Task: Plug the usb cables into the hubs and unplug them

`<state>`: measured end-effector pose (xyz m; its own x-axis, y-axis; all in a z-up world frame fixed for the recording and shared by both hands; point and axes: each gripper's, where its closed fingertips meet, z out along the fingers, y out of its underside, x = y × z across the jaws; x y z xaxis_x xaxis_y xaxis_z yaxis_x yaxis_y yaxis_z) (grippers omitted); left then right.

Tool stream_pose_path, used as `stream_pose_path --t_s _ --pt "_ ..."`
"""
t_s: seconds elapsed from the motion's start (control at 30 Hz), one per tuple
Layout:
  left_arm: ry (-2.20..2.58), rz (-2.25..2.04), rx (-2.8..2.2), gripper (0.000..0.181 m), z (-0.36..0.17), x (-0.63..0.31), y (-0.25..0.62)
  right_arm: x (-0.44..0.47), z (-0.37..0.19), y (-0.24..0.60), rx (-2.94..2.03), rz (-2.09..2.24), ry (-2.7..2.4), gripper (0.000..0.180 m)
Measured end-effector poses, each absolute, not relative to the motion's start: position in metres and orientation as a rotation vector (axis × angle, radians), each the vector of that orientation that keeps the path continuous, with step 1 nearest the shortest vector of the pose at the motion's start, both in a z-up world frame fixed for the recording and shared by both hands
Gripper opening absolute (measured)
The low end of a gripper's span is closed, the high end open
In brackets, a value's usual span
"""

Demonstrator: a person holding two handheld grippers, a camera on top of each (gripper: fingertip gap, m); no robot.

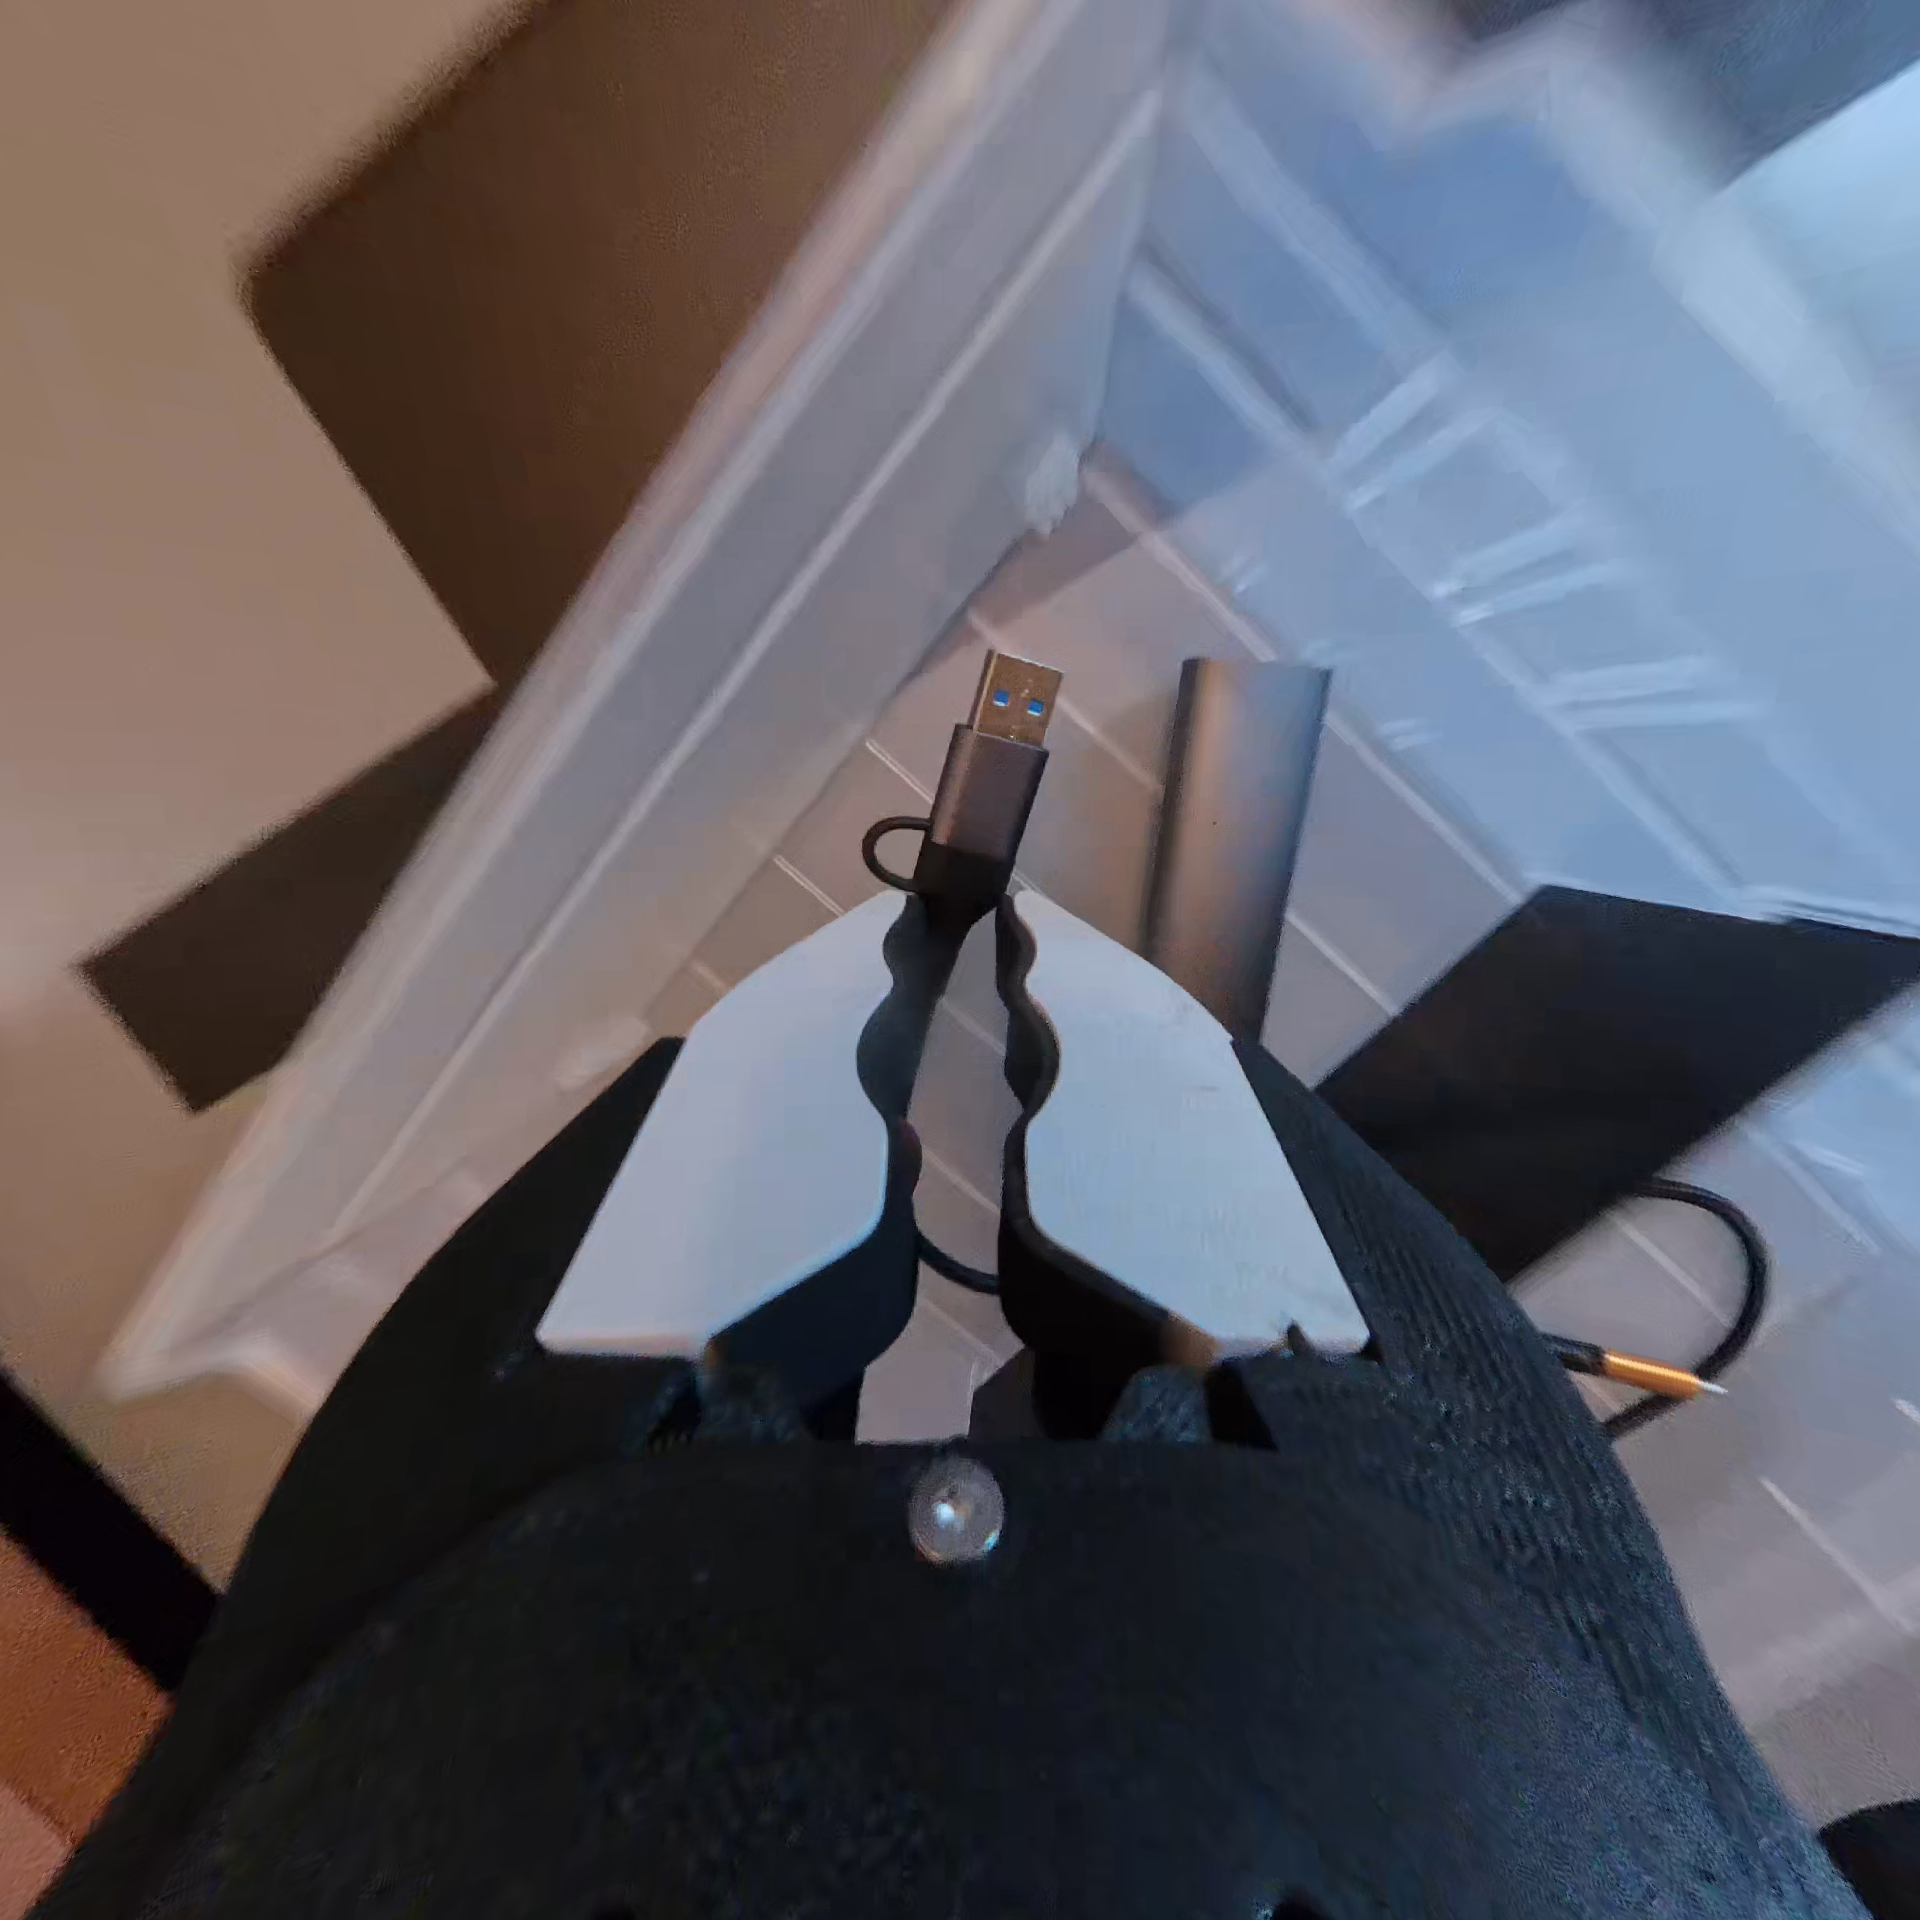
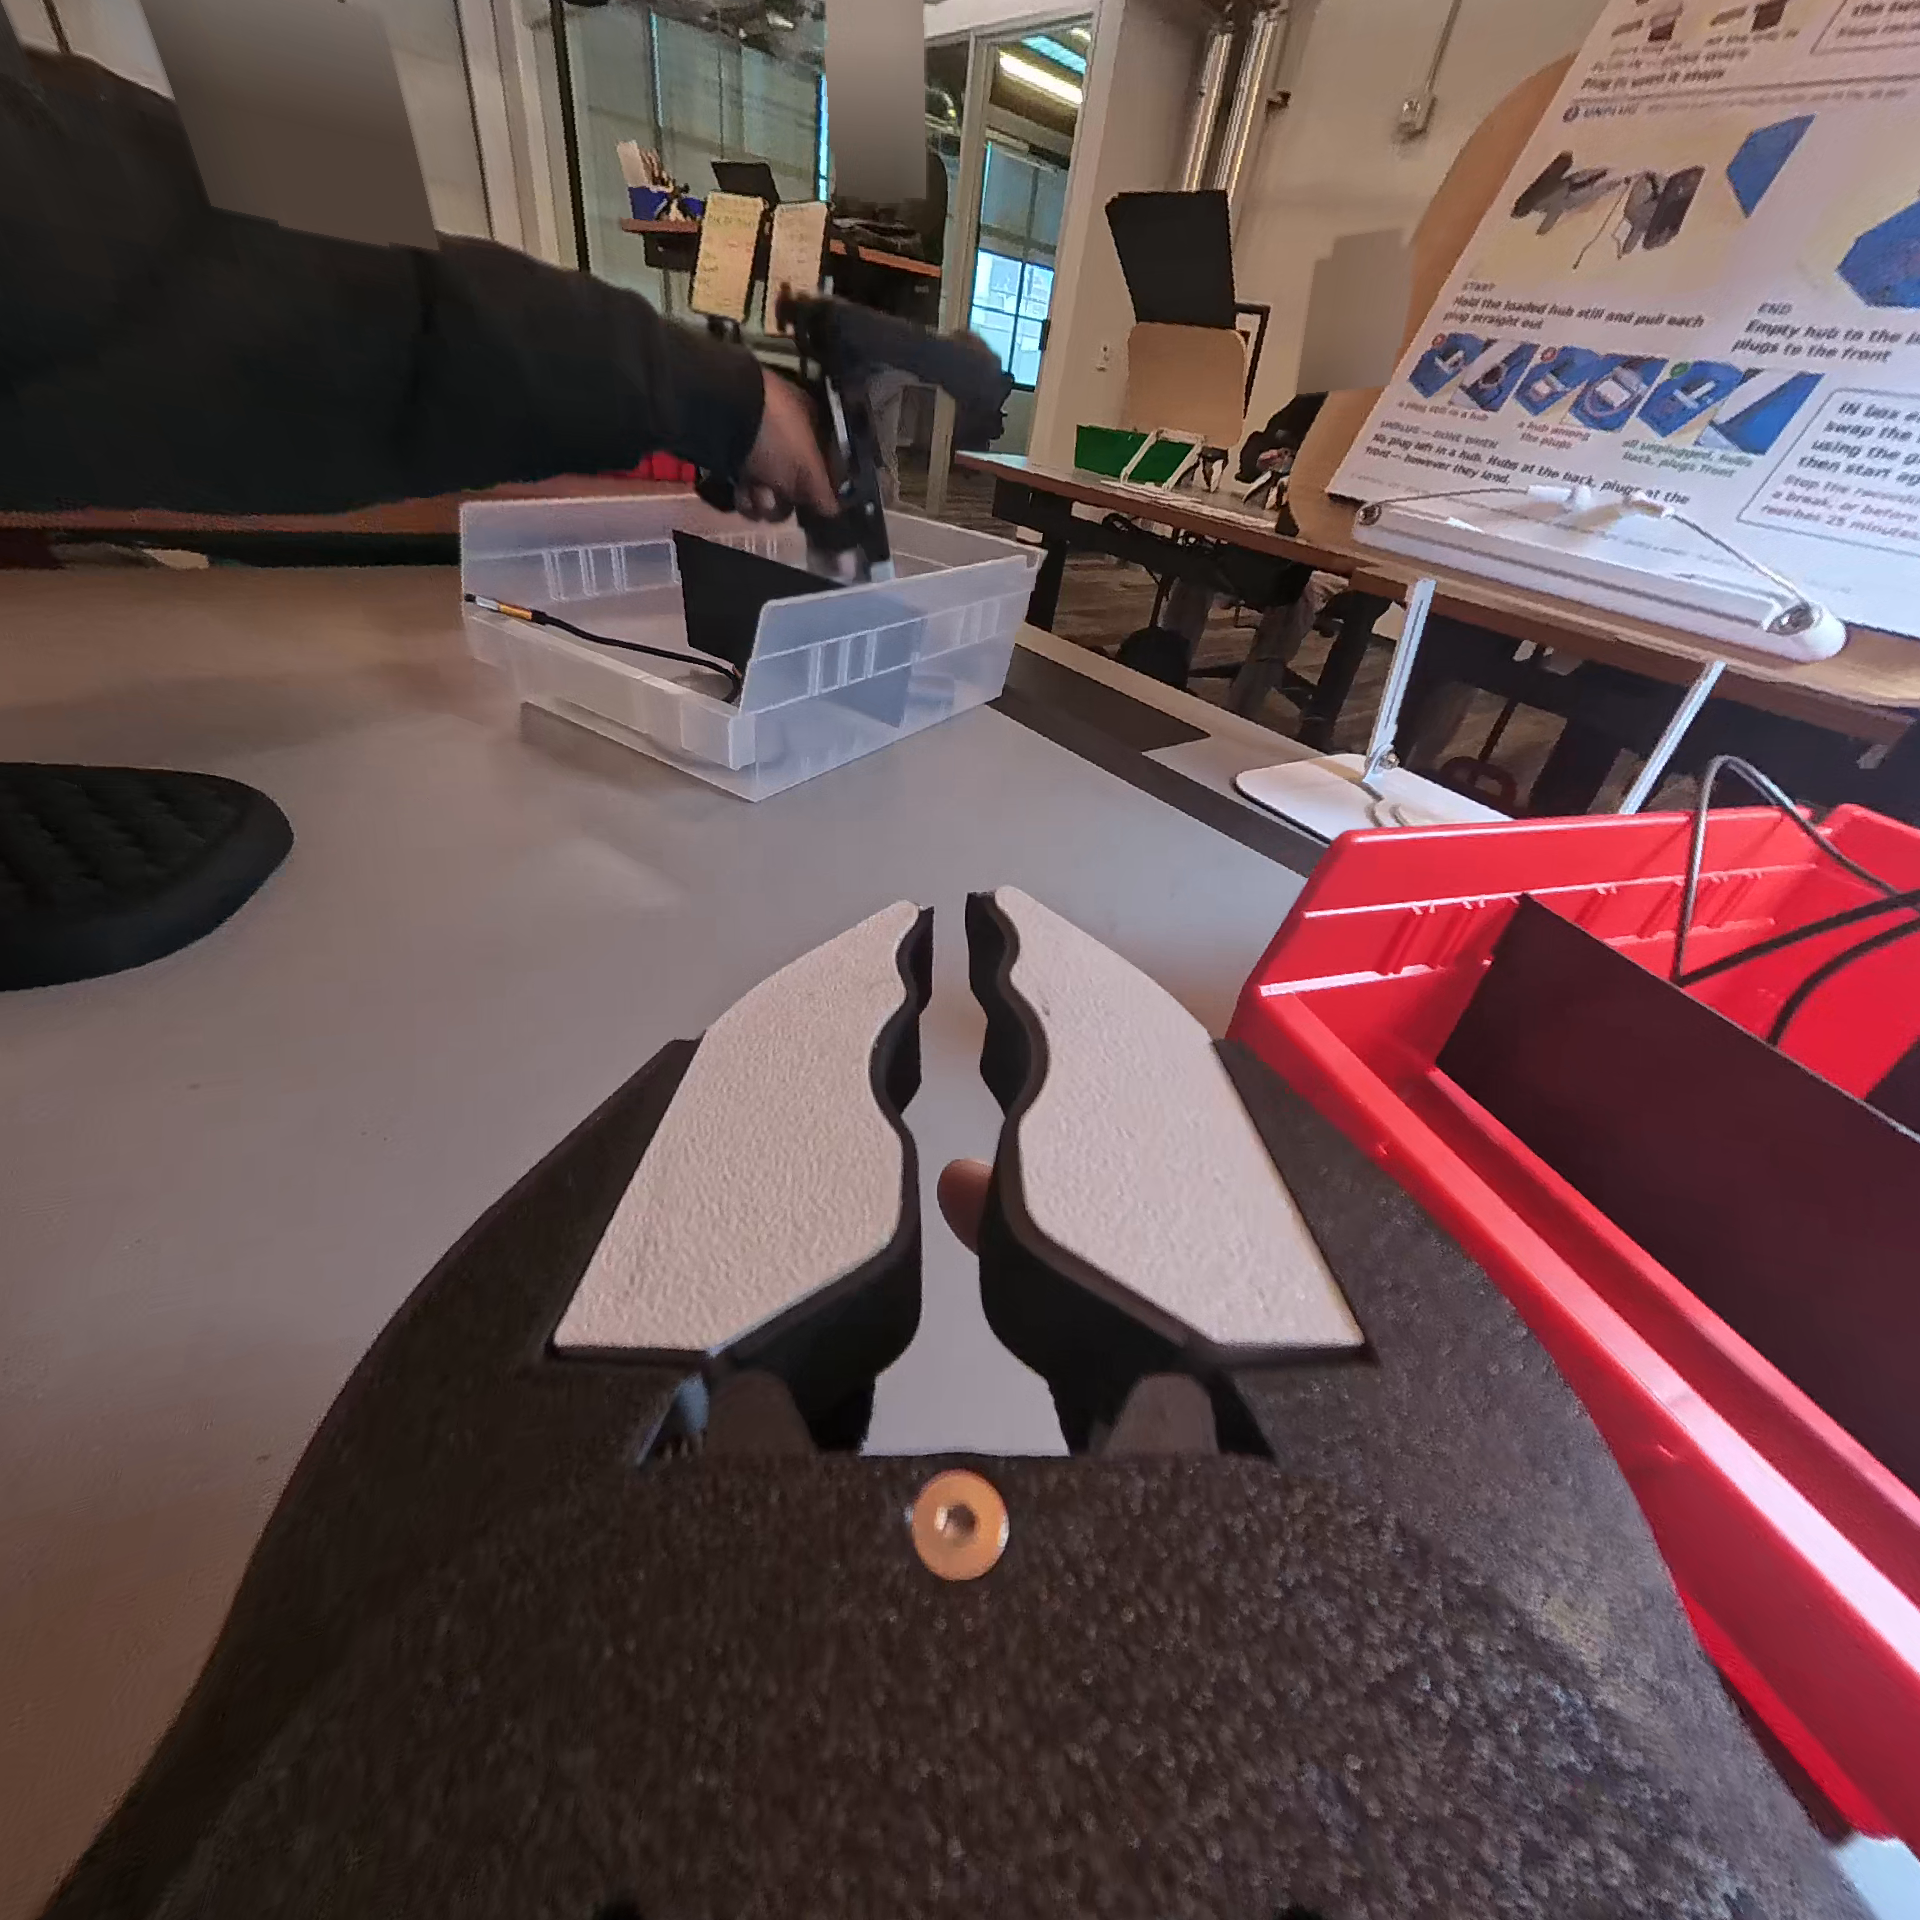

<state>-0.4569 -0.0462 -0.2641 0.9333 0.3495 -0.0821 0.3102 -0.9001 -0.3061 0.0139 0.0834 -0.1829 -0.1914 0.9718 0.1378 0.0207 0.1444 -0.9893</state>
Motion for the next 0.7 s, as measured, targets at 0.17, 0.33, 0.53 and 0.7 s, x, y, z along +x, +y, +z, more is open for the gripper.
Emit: stream_pose_path --t_s 0.17,0.33,0.53,0.7 --pt "-0.331 0.347 -2.512 0.009 -0.131 -0.441 -0.036 0.018 -0.172 0.081 -0.996 1.227 -1.411 0.006" --pt "-0.101 0.447 -2.254 0.007 -0.013 -0.378 -0.029 0.020 -0.171 0.076 -0.974 1.230 -1.412 0.006" --pt "0.200 0.427 -2.053 0.007 0.038 -0.265 -0.018 0.006 -0.176 0.066 -0.969 1.228 -1.472 0.012" --pt "0.428 0.241 -1.887 0.007 0.034 -0.151 -0.006 -0.025 -0.174 0.044 -0.979 1.139 -1.714 0.050"
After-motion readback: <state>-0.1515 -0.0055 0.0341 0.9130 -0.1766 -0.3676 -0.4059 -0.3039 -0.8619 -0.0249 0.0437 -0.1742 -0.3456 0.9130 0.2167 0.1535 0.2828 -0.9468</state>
